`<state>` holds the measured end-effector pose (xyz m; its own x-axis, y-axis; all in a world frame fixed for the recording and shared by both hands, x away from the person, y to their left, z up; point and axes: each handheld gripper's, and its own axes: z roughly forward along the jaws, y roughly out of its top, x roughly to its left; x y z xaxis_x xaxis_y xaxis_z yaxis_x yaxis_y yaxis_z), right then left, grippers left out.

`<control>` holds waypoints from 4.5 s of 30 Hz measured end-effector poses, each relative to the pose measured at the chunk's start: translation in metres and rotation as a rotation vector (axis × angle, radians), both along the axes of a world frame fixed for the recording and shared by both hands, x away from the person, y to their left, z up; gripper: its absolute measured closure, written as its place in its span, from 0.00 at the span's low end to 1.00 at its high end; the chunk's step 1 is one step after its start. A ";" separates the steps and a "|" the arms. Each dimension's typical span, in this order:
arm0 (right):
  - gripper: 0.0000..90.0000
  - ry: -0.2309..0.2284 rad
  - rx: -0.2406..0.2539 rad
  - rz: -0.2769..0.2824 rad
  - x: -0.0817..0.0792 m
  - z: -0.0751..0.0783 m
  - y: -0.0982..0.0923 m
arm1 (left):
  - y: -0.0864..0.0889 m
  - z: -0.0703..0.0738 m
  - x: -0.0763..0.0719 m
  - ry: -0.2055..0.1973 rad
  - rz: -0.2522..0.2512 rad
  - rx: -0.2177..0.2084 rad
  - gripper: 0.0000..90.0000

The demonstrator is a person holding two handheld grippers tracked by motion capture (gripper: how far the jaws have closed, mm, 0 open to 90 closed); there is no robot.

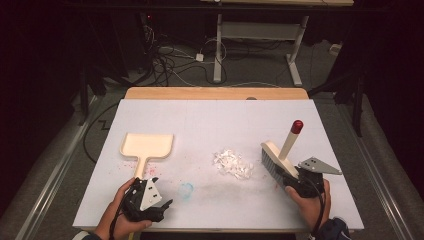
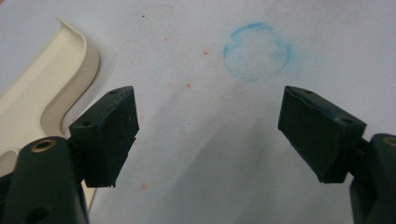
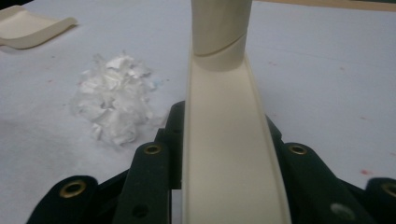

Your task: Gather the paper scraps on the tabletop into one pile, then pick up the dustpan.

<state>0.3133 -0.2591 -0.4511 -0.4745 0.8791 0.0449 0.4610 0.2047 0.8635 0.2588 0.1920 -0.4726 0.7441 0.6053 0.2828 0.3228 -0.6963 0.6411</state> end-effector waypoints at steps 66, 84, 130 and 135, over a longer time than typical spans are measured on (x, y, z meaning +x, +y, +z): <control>0.76 -0.226 -0.034 0.097 0.014 0.027 -0.016 | 0.067 -0.012 0.055 0.194 0.498 -0.208 0.22; 0.75 -0.216 -0.038 0.090 0.011 0.026 -0.019 | 0.063 -0.020 0.093 0.214 0.581 -0.276 0.27; 0.68 0.050 -0.097 0.193 0.043 0.010 -0.019 | 0.030 0.026 0.063 0.259 0.123 -0.062 0.70; 0.64 0.093 -0.086 0.245 0.054 0.010 -0.013 | 0.018 0.031 0.056 0.281 0.039 -0.026 0.71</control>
<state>0.3668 -0.2724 -0.4412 -0.6705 0.7414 0.0282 0.4653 0.3906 0.7943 0.3146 0.2101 -0.4414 0.7674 0.6390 0.0526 0.5163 -0.6646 0.5402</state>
